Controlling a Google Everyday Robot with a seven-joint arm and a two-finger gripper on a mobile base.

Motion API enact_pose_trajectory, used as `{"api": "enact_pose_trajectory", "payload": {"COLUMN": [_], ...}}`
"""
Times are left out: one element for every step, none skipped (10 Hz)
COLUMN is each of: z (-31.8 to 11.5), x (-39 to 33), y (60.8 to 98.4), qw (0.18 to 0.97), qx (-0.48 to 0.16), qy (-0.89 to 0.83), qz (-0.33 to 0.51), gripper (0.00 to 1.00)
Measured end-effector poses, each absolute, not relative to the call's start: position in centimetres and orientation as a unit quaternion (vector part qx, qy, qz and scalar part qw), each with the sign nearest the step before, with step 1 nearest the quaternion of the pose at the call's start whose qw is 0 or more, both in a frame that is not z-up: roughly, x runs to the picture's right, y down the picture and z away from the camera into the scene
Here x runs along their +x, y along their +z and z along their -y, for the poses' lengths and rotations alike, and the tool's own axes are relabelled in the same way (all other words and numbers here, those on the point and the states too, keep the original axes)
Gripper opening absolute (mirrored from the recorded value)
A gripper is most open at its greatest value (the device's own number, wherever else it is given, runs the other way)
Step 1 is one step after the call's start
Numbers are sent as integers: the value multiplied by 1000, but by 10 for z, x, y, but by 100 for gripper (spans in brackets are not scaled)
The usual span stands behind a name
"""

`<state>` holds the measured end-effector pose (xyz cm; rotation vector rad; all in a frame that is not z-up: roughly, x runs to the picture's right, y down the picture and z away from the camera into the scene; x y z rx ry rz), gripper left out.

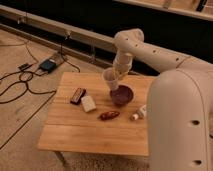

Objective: Place the ceramic cup in the ceramic bowl

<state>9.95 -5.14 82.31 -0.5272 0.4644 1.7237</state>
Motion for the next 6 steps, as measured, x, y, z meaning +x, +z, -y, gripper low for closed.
{"api": "enact_pose_trajectory", "payload": {"z": [46, 36, 30, 25, 20, 16], "x": [109, 123, 132, 138, 142, 143], "y": [822, 821, 823, 825, 829, 834], "qw": [595, 590, 584, 580, 574, 569], "qx": [-230, -234, -236, -237, -240, -244], "qy": [742, 742, 744, 747, 750, 753], "qz": [-206, -216, -221, -223, -225, -224], "gripper": [0, 0, 0, 0, 0, 0]}}
